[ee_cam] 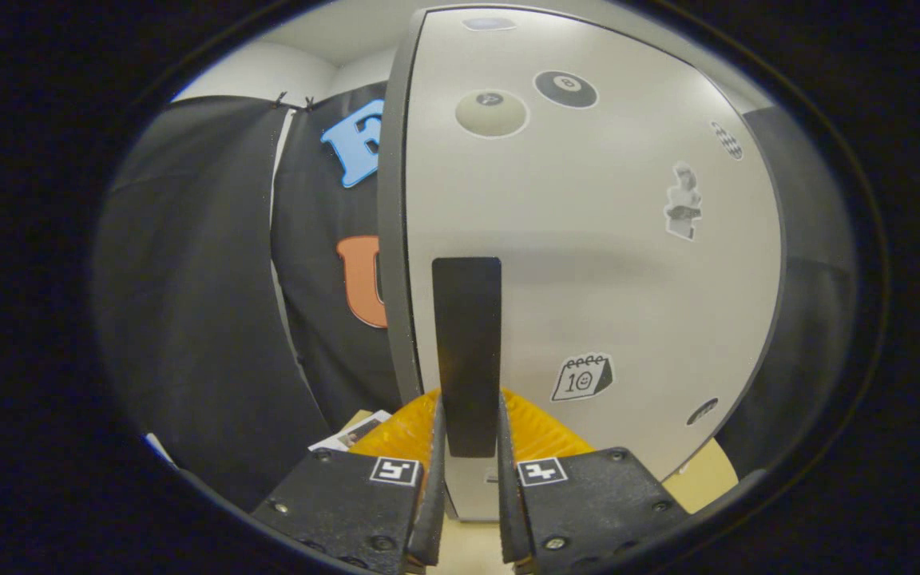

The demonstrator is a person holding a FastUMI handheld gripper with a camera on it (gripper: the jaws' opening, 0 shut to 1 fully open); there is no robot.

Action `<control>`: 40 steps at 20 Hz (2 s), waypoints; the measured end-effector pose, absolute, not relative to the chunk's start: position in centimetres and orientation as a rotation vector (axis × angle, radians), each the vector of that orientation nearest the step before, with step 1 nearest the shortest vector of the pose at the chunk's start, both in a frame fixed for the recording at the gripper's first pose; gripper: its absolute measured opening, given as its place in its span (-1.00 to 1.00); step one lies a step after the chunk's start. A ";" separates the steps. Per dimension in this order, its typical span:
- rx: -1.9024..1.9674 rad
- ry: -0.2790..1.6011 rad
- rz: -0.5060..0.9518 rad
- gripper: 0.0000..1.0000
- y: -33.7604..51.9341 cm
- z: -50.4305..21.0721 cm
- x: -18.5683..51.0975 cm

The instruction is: Open the shoe cabinet door, grab the shoes and put them into the shoe cabinet, then close the shoe cabinet door.

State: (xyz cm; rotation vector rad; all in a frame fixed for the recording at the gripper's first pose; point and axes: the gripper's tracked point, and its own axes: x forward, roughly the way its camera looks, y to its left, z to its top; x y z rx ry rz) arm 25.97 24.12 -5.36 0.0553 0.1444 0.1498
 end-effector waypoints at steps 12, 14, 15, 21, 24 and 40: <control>0.079 0.138 0.299 -0.52 20.3 -6.1 16.1; 0.080 0.128 0.300 -0.53 19.1 -6.4 14.5; 0.076 0.125 0.300 -0.53 18.7 -6.7 13.5; 0.098 0.129 0.312 -0.57 15.4 -7.1 8.8; 0.090 0.123 0.311 -0.58 14.4 -7.3 8.0; 0.121 0.137 0.175 -0.85 2.4 -8.6 -0.6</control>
